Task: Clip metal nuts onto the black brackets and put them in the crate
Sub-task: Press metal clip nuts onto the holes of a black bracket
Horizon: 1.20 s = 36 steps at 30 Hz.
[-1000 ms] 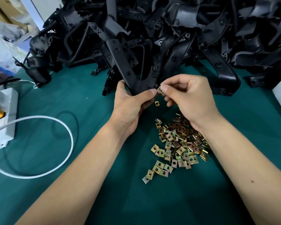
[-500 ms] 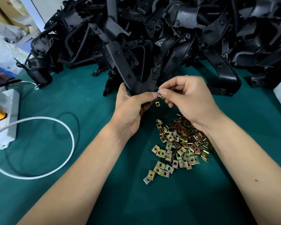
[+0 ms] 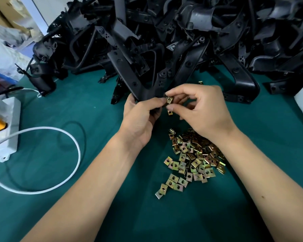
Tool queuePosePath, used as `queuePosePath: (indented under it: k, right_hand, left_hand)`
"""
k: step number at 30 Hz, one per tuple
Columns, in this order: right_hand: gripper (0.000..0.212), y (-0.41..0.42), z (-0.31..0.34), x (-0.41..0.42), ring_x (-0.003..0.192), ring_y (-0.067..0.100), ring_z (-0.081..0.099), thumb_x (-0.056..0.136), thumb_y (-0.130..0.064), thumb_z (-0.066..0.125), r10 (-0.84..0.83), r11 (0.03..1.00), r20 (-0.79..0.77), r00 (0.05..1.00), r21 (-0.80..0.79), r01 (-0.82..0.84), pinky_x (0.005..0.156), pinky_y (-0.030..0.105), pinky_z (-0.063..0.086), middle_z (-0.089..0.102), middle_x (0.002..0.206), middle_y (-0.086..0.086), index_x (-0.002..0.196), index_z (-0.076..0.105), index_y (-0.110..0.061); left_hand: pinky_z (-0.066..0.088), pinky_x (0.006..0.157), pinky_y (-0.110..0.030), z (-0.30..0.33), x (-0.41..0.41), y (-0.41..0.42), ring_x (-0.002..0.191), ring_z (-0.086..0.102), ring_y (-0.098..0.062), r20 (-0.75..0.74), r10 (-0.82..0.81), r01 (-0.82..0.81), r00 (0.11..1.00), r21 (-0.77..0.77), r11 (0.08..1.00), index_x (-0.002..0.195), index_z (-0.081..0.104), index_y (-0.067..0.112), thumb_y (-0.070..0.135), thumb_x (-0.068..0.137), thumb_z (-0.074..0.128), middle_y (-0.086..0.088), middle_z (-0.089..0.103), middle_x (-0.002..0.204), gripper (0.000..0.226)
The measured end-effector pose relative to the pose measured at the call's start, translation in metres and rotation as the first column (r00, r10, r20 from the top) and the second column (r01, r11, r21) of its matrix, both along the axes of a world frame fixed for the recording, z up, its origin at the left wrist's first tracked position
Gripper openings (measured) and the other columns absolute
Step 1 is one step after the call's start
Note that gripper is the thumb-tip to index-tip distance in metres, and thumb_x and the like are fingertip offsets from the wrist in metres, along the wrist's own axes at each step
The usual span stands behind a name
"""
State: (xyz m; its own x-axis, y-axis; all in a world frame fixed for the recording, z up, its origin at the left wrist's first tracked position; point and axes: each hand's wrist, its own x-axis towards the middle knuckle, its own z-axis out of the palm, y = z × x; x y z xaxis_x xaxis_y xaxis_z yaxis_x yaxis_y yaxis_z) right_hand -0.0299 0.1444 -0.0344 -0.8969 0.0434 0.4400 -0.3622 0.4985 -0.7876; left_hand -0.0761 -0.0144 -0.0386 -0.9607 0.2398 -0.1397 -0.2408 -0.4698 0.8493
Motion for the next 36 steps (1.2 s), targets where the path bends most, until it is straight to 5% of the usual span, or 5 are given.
queuePosePath:
  k: [13, 20, 24, 27, 36]
  right_hand:
    - [0.018, 0.007, -0.004, -0.005, 0.075, 0.018, 0.071, 0.082, -0.006, 0.085, 0.062, 0.985, 0.079, 0.995, -0.166, -0.048, 0.051, 0.027, 0.057, 0.073, 0.082, 0.001, 0.095, 0.074, -0.011]
    - [0.017, 0.003, -0.006, -0.004, 0.073, 0.017, 0.071, 0.084, 0.001, 0.081, 0.154, 0.924, 0.156, 0.976, -0.373, -0.086, 0.053, 0.029, 0.058, 0.073, 0.080, 0.003, 0.094, 0.071, -0.006]
    - [0.016, 0.004, -0.005, -0.004, 0.072, 0.014, 0.069, 0.085, 0.007, 0.077, 0.218, 0.862, 0.283, 0.934, -0.504, -0.049, 0.056, 0.025, 0.058, 0.073, 0.077, 0.004, 0.095, 0.069, -0.005]
    - [0.010, 0.006, -0.005, -0.005, 0.066, 0.014, 0.065, 0.088, -0.002, 0.078, 0.160, 0.910, 0.332, 0.930, -0.416, -0.009, 0.050, 0.026, 0.055, 0.070, 0.075, 0.009, 0.093, 0.069, -0.001]
    - [0.035, 0.004, 0.000, -0.003, 0.049, 0.007, 0.040, 0.105, -0.024, 0.059, 0.163, 0.966, 0.389, 0.907, -0.250, -0.067, 0.041, 0.015, 0.028, 0.049, 0.056, -0.005, 0.074, 0.063, -0.009]
  left_hand:
    - [0.057, 0.069, -0.025, 0.002, -0.003, -0.007, 0.080, 0.072, -0.016, -0.019, -0.113, 0.110, 0.993, -0.115, 0.987, 0.083, 0.077, 0.017, -0.002, 0.084, 0.076, -0.009, 0.077, 0.092, 0.020]
    - [0.051, 0.059, -0.020, 0.002, -0.006, -0.010, 0.077, 0.071, -0.014, -0.075, -0.076, 0.055, 0.994, -0.246, 0.968, 0.124, 0.061, -0.002, -0.003, 0.086, 0.077, -0.008, 0.076, 0.097, 0.041]
    - [0.062, 0.080, -0.033, -0.003, -0.003, -0.005, 0.096, 0.075, -0.024, -0.238, -0.018, -0.065, 0.971, -0.336, 0.940, 0.122, 0.060, 0.001, -0.007, 0.079, 0.081, -0.010, 0.077, 0.107, 0.048]
    - [0.060, 0.094, -0.047, -0.004, -0.003, -0.003, 0.105, 0.074, -0.029, -0.308, 0.018, -0.127, 0.951, -0.338, 0.932, 0.120, 0.061, 0.002, -0.006, 0.077, 0.083, -0.013, 0.076, 0.111, 0.049]
    - [0.061, 0.088, -0.042, 0.001, -0.004, -0.011, 0.102, 0.074, -0.034, -0.284, -0.087, -0.021, 0.955, -0.356, 0.934, 0.122, 0.059, -0.004, -0.007, 0.080, 0.082, -0.018, 0.075, 0.110, 0.048]
